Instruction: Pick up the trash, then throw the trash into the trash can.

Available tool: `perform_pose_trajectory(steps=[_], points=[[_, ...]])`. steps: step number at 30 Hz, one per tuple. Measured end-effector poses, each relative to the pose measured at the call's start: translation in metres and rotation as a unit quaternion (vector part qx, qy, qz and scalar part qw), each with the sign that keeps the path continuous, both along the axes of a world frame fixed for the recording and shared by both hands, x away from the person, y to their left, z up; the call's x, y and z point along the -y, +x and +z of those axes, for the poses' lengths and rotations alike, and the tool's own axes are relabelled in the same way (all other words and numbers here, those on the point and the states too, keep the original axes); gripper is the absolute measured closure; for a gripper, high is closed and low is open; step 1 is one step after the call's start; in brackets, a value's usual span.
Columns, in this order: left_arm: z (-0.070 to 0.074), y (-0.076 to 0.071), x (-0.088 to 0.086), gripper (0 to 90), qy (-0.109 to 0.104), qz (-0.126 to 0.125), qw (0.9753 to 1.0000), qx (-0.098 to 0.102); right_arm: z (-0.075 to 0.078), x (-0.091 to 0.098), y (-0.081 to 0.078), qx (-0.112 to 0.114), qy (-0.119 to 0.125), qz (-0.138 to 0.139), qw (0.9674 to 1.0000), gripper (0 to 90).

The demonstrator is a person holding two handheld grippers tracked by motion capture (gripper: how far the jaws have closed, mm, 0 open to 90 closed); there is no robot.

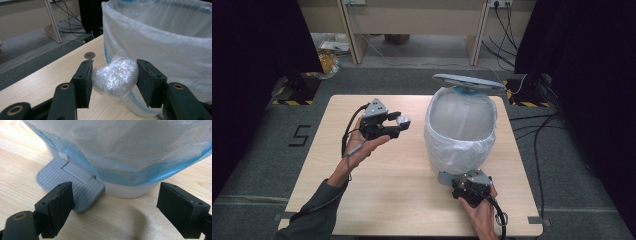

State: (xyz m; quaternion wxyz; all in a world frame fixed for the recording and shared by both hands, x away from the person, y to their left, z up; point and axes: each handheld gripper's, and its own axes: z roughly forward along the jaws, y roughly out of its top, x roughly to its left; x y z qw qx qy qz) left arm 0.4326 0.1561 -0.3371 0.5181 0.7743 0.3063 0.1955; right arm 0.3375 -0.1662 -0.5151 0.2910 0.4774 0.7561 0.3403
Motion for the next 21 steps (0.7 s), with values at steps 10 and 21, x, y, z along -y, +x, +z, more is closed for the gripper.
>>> perform_pose_trajectory(steps=[10,21], points=[[0.027,-0.001,0.019,48.5,-0.008,-0.027,0.9996,0.008,0.0,0.0,0.0,-0.002,0.003,0.0,1.0,13.9],[0.052,0.004,0.036,48.5,-0.009,-0.032,0.9991,0.024,0.0,0.0,0.0,-0.003,0.005,-0.002,1.0,13.9]])
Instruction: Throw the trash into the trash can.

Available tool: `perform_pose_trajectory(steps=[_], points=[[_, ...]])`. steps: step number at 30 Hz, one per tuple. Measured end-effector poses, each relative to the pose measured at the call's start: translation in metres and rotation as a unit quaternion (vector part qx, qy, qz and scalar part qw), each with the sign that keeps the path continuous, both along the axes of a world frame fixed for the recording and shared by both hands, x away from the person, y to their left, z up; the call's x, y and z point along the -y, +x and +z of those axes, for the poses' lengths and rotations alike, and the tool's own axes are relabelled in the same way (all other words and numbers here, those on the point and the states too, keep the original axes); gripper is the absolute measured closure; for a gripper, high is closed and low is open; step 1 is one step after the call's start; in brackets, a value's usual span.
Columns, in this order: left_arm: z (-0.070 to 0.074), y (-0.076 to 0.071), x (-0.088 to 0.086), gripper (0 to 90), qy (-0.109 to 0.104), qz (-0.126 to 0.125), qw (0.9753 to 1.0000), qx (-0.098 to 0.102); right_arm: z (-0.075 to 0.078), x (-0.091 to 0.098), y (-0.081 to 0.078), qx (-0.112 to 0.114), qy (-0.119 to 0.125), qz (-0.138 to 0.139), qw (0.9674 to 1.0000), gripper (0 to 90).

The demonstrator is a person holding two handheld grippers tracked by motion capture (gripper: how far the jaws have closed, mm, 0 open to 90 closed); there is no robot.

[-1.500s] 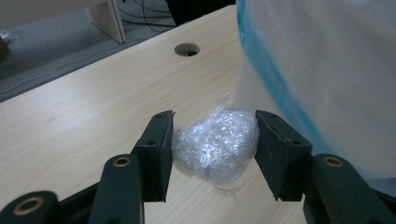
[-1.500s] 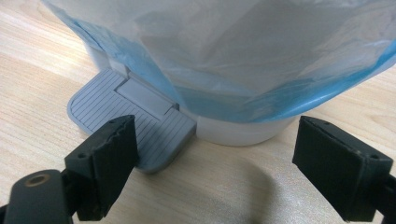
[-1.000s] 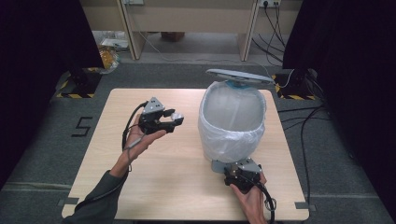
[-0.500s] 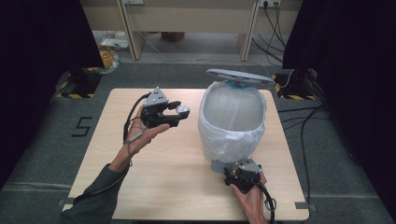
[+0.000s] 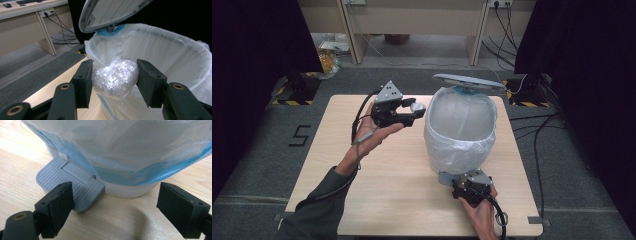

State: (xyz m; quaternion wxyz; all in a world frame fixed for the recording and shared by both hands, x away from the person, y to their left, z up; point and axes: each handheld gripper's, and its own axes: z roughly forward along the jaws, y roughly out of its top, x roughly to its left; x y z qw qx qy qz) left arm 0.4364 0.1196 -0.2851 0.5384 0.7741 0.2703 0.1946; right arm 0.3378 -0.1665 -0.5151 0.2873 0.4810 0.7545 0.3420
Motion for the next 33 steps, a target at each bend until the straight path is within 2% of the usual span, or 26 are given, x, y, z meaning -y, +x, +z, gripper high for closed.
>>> perform_pose_trajectory(steps=[5,18,20,23,25,26,33], points=[[0.006,0.006,0.012,48.5,-0.003,-0.006,1.0,-0.004,0.0,0.0,0.0,0.0,-0.001,0.0,1.0,13.9],[0.013,0.01,0.046,48.4,-0.006,-0.029,0.9996,-0.001,0.0,0.0,0.0,0.001,-0.002,0.001,1.0,13.9],[0.012,0.01,0.052,48.4,-0.011,-0.032,0.9994,-0.003,0.0,0.0,0.0,0.001,-0.002,0.001,1.0,13.9],[0.01,0.011,0.063,48.3,-0.008,-0.038,0.9992,-0.004,0.0,0.0,0.0,0.002,-0.002,0.001,1.0,13.9],[0.009,0.012,0.067,48.2,0.001,-0.044,0.999,0.005,0.0,0.0,0.0,0.001,-0.003,0.002,1.0,13.9],[0.008,0.011,0.07,48.2,-0.004,-0.041,0.9992,-0.002,0.0,0.0,0.0,0.001,-0.003,0.003,1.0,13.9],[0.003,0.013,0.083,48.0,0.007,-0.044,0.999,-0.005,0.0,0.0,0.0,0.002,-0.003,0.002,1.0,13.9]])
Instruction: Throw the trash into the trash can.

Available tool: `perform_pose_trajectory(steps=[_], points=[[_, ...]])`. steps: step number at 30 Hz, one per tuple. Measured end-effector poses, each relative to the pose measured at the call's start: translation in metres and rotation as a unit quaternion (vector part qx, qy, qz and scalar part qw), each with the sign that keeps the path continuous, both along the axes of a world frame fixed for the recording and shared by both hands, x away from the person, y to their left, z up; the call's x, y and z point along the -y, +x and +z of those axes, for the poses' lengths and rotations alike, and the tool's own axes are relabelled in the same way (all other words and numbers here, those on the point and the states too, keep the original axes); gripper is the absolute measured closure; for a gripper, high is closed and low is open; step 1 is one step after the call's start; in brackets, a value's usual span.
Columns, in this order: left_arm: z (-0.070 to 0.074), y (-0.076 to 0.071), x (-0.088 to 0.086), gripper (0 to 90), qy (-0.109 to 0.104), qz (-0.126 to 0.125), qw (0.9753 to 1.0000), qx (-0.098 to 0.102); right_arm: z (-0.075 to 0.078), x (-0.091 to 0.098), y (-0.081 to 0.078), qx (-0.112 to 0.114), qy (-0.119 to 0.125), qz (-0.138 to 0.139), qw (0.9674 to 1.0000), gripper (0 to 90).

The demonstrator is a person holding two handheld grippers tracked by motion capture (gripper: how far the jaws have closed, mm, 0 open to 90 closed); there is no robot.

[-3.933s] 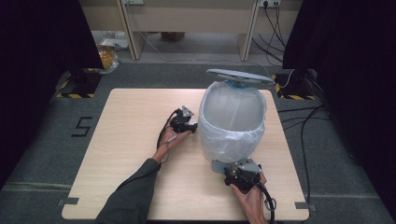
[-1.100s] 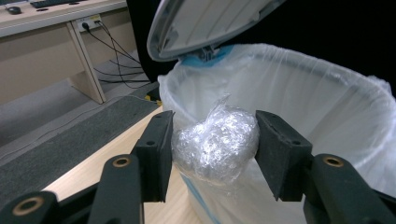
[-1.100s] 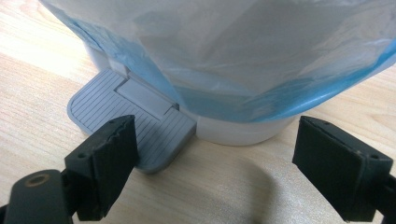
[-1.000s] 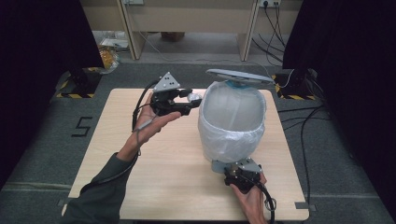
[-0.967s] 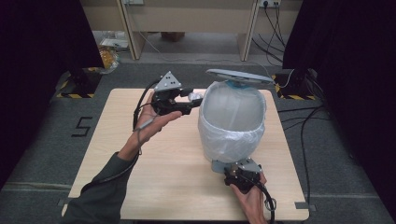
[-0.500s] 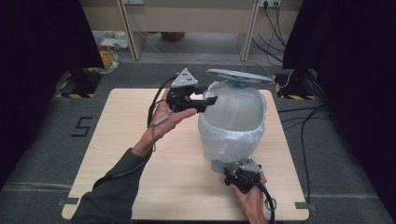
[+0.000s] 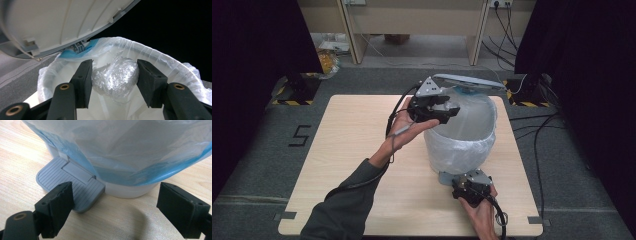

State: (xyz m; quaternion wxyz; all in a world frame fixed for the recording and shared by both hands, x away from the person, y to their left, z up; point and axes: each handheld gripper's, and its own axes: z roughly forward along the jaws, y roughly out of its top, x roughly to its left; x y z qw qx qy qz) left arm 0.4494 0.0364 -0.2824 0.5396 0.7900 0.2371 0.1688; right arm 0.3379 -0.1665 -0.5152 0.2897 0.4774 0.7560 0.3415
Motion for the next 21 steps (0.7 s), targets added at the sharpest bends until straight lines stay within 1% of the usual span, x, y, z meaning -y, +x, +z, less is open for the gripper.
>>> perform_pose_trajectory(steps=[7,10,13,16,18,20,21], points=[[-0.0007,-0.0003,0.0056,47.4,0.003,-0.004,1.0,-0.003,0.0002,0.0002,0.0,-0.001,0.0,0.001,1.0,13.9],[-0.0008,-0.0003,0.0071,45.8,0.003,-0.006,1.0,-0.004,0.0,0.0002,0.0002,-0.001,0.001,0.001,1.0,13.9],[-0.0008,0.0001,0.0064,43.7,-0.001,-0.005,1.0,-0.008,0.0001,0.0002,0.0001,-0.001,0.001,0.0,1.0,13.9],[-0.0005,-0.0006,0.0048,38.7,-0.002,-0.008,0.9999,-0.011,0.0001,0.0002,0.0,-0.002,0.001,0.0,1.0,13.9],[0.0004,-0.0012,0.003,37.1,-0.007,-0.01,0.9999,-0.012,0.0,0.0002,0.0002,-0.002,0.002,0.0,1.0,13.9],[0.0009,-0.0024,0.0013,36.5,-0.005,-0.011,0.9999,-0.012,0.0,0.0002,0.0001,-0.002,0.003,-0.001,1.0,13.9],[0.0012,-0.0035,-0.0004,36.3,-0.002,-0.012,0.9999,-0.01,0.0,0.0002,0.0001,-0.002,0.002,0.0,1.0,13.9]])
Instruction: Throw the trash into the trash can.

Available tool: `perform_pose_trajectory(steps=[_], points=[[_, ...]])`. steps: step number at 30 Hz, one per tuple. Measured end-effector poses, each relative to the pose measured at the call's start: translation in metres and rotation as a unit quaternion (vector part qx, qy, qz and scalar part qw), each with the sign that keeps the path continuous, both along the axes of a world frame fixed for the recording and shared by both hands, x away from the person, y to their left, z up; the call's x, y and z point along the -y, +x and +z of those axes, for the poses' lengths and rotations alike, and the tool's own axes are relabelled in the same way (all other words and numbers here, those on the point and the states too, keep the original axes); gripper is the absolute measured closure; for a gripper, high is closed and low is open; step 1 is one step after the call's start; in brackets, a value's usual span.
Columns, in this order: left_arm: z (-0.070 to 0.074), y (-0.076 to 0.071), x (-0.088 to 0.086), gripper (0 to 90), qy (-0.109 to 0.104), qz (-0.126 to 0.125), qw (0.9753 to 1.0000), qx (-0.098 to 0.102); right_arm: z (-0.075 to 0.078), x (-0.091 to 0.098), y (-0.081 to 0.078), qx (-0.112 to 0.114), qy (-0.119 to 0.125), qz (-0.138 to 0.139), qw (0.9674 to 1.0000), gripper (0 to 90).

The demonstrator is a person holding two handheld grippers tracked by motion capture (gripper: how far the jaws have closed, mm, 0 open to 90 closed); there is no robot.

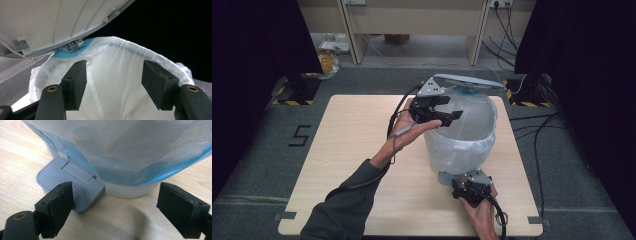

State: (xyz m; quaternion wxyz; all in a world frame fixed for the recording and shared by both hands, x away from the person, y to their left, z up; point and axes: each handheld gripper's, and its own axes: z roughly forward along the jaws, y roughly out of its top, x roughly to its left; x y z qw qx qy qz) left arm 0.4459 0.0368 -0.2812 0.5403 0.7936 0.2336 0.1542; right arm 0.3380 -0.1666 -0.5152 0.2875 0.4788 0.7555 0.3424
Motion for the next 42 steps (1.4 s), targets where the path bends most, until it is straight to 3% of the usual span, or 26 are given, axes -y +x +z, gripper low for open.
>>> perform_pose_trajectory(steps=[6,21,29,36,42], points=[[0.001,-0.004,-0.014,35.0,0.014,0.004,0.9999,0.003,0.0,0.001,0.0,-0.001,0.0,0.001,1.0,13.9],[-0.006,-0.015,-0.069,20.7,-0.015,0.029,0.9994,-0.008,0.0,0.001,0.001,-0.003,0.004,0.001,1.0,13.9],[-0.028,-0.019,-0.093,17.7,-0.005,0.05,0.9986,-0.017,0.0,0.001,0.001,-0.004,0.004,0.0,1.0,13.9],[-0.057,-0.027,-0.109,16.7,0.002,0.064,0.9975,-0.028,0.0,0.001,0.001,-0.004,0.004,0.0,1.0,13.9],[-0.08,-0.034,-0.119,16.5,-0.005,0.072,0.9966,-0.04,0.0,0.001,0.001,-0.003,0.003,0.0,1.0,13.9]])
